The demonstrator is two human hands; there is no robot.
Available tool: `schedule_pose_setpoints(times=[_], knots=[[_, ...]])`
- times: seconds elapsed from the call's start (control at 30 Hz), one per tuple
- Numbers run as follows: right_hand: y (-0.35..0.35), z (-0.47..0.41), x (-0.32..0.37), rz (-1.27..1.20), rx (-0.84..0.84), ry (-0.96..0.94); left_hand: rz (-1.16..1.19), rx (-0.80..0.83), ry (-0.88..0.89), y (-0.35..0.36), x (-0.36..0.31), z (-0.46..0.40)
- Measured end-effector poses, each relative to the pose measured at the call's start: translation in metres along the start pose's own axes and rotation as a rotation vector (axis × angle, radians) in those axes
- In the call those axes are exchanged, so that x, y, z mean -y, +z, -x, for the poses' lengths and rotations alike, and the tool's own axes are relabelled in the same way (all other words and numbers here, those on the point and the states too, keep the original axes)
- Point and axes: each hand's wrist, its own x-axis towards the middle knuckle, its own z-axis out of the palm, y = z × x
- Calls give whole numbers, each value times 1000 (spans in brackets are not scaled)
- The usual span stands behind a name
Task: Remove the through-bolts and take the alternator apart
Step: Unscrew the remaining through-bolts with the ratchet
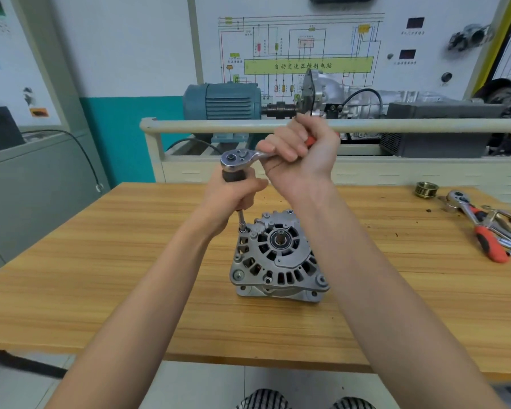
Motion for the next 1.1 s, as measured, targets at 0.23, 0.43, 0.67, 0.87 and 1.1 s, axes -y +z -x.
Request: schedule_pose_setpoints(times=[0.23,0.43,0.67,0.87,1.1], knots=[[-10,37,-44,230,229,-514,66,-537,44,21,3,1],[0,13,-10,138,135,-138,-4,-365,49,10,2,3],[11,-18,7,50,-19,182,42,155,16,-10,-6,-2],[-7,25,-29,103,117,-306,60,-324,49,8,5,-1],[-6,35,-42,324,261,-564,66,-550,57,21,3,-3]])
